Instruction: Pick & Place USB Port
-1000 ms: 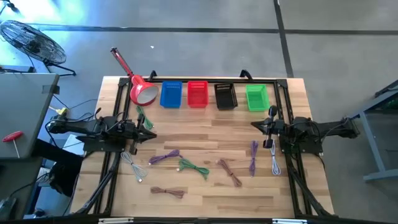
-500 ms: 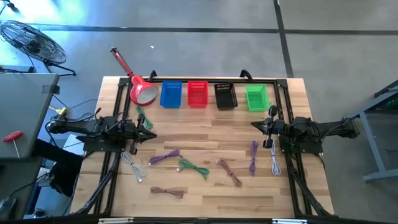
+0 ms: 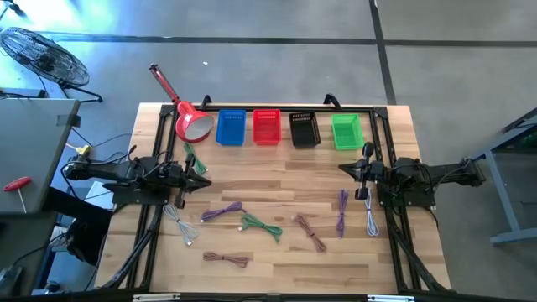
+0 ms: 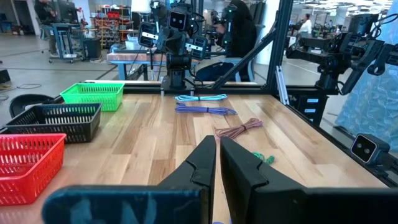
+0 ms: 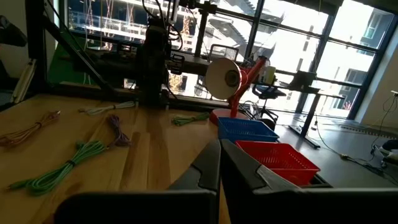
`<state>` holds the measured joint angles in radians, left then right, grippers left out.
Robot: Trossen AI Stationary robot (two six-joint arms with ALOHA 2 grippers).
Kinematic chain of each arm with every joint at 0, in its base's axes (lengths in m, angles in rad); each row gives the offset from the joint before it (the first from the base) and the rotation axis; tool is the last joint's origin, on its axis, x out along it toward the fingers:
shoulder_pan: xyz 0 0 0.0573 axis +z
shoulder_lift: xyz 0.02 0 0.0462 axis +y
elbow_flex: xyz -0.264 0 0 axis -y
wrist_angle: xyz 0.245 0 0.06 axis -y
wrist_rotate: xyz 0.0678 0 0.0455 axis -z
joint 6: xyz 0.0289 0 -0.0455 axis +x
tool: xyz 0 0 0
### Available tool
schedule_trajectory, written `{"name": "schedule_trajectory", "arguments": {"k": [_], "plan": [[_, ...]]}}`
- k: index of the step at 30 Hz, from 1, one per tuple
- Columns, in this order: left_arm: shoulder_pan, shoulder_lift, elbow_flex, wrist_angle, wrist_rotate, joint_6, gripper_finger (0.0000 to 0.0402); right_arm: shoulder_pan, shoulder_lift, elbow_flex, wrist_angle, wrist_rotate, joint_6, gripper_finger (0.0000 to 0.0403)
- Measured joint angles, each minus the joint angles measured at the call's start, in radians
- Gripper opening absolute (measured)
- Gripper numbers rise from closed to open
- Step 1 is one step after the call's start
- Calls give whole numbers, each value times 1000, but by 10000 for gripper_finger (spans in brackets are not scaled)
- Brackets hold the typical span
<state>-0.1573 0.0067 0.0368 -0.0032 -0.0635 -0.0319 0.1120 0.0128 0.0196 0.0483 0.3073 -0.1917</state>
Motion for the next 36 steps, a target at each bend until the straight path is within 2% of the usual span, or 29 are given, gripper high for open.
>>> {"name": "schedule_trajectory", "arguments": {"k": [22, 26, 32, 36], "plan": [[0, 0, 0, 0, 0, 0, 21, 0, 0, -1, 18, -4, 18, 3], [0, 0, 0, 21, -70, 0, 21, 0, 0, -1, 111, -41, 129, 3], [0, 0, 0, 19, -85, 1, 21, 0, 0, -1, 150, -32, 55, 3], [0, 0, 0, 18, -84, 1, 21, 0, 0, 3, 159, -108, 49, 3]]}}
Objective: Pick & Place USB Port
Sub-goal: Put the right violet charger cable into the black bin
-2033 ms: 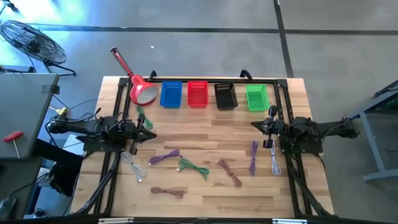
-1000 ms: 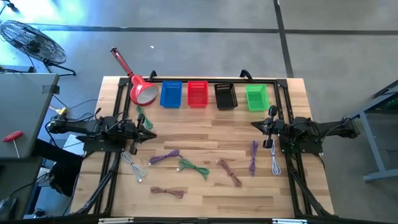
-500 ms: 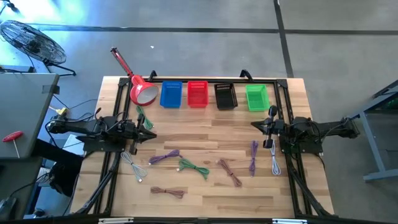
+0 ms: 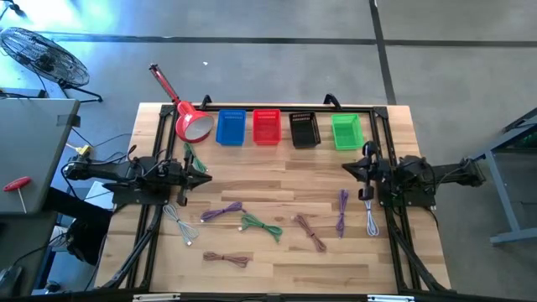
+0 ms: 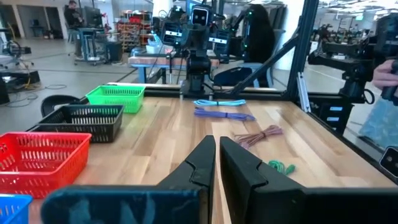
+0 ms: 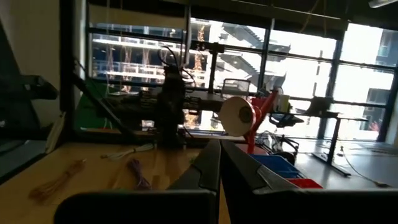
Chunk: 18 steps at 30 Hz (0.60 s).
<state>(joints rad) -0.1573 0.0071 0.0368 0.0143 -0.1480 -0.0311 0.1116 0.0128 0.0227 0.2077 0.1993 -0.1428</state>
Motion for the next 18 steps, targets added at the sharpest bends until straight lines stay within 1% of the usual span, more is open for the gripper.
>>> {"name": "schedule_trajectory", "arguments": {"k": [2, 3, 6, 9, 12, 14, 18], "plan": [[0, 0, 0, 0, -17, 1, 21, 0, 6, 34, -18, -15, 0, 4], [0, 0, 0, 0, -27, 0, 21, 0, 13, 58, -36, -5, 6, 5], [0, 0, 0, 1, -65, 0, 21, 0, 63, 152, -151, 67, 14, 13], [0, 0, 0, 4, -122, 0, 21, 0, 151, 273, -282, 145, 62, 29], [0, 0, 1, 5, -167, -3, 21, 0, 264, 415, -467, 202, 184, 57], [0, 0, 1, 5, -176, -3, 21, 0, 345, 510, -609, 234, 288, 81], [0, 0, 2, -4, -168, -2, 22, 0, 501, 678, -868, 237, 498, 128]]}}
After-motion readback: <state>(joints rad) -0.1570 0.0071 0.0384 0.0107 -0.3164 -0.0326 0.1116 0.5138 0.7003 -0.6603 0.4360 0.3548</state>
